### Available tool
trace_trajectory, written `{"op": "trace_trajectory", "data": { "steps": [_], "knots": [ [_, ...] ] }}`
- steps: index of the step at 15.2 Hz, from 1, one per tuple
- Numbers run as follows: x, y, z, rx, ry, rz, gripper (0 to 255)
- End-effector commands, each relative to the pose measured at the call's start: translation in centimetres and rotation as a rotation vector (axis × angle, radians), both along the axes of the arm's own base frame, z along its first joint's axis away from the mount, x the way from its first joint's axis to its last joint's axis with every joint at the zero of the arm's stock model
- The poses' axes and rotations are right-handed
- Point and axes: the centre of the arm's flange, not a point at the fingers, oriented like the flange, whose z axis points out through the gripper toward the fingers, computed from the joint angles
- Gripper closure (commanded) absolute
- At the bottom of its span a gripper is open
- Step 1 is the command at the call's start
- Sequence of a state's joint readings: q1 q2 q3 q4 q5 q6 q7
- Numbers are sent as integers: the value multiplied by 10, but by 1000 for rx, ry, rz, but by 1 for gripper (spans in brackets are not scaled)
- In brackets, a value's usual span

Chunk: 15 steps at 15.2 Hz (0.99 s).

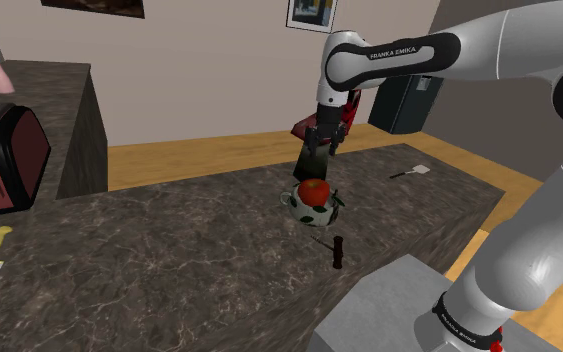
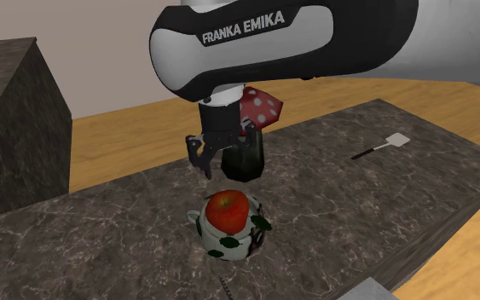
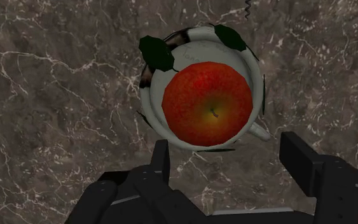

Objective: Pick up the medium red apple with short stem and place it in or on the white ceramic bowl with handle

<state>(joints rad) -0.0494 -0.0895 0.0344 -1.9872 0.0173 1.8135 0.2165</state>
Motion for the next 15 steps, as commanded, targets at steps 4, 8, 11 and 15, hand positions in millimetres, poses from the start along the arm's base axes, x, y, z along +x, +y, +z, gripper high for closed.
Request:
{"op": "trace_trajectory", "data": {
  "steps": [4,8,11,15],
  "knots": [
    [1,0,13,0,0,0,0],
    [4,-1,50,0,0,0,0],
    [4,-1,50,0,0,0,0],
    [4,-1,50,0,0,0,0]
  ]
}}
